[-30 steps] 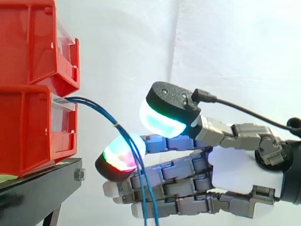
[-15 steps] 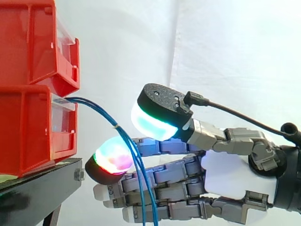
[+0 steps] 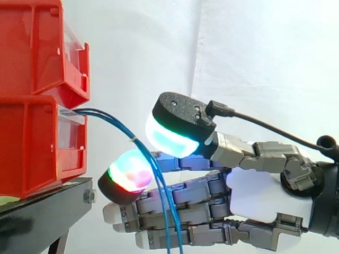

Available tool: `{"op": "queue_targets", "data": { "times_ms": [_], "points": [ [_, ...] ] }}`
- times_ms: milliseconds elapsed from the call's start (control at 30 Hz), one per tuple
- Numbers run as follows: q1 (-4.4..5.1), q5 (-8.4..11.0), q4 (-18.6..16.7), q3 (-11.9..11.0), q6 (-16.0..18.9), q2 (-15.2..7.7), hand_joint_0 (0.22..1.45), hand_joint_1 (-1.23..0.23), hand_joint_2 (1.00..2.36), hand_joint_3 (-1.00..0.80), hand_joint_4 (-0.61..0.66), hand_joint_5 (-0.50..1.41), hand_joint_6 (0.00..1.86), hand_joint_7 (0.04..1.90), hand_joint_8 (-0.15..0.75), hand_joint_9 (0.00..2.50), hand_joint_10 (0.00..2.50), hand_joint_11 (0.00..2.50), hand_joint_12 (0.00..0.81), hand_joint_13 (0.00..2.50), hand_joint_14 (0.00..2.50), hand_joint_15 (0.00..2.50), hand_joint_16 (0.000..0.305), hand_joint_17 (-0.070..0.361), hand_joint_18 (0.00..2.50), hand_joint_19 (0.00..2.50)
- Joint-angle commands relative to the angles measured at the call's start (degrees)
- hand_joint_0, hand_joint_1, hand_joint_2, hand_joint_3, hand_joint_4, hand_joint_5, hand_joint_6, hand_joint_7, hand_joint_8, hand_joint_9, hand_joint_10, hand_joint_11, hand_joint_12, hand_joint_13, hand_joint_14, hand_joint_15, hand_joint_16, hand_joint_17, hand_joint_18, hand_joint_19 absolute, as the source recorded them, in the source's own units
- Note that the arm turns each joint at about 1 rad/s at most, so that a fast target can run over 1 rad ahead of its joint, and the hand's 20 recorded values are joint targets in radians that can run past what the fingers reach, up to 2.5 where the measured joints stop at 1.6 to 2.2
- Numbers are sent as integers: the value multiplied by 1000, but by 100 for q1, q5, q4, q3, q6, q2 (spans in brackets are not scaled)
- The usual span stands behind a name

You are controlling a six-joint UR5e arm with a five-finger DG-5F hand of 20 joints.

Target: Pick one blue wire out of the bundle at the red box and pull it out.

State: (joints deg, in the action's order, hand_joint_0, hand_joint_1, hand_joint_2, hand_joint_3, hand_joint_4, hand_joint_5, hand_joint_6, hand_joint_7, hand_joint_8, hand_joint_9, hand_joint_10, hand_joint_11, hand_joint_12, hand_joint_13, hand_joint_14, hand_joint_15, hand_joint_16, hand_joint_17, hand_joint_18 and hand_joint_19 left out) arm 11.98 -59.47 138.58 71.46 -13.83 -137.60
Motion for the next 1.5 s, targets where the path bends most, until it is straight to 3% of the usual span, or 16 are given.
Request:
{"op": "queue_targets", "data": {
  "times_ms": [0, 100, 333, 833, 1467],
  "points": [
    [-20, -4, 12, -9, 12, 5, 576, -681, 1012, -351, 202, -101, 520, 1345, 251, 667, 8, 216, 352, 243, 3, 90, 53, 119, 119, 267],
    [-37, -21, 29, -79, 21, 5, 584, -687, 1014, -322, 195, -123, 610, 1222, 253, 675, 9, 240, 353, 256, 4, 96, 52, 118, 128, 265],
    [-46, -74, 231, -229, 12, -3, 589, -689, 1014, -313, 212, -134, 661, 1141, 253, 685, 9, 254, 352, 266, 4, 102, 52, 117, 147, 281],
    [-90, -109, 267, -273, 30, 5, 540, -605, 1009, -395, 223, -104, 541, 1301, 261, 707, 10, 274, 362, 273, 5, 124, 55, 123, 145, 294],
    [-108, -153, 328, -343, 30, 5, 590, -671, 1018, -214, 224, -148, 755, 1067, 260, 714, 11, 305, 358, 297, 4, 112, 52, 118, 190, 284]
  ]
}}
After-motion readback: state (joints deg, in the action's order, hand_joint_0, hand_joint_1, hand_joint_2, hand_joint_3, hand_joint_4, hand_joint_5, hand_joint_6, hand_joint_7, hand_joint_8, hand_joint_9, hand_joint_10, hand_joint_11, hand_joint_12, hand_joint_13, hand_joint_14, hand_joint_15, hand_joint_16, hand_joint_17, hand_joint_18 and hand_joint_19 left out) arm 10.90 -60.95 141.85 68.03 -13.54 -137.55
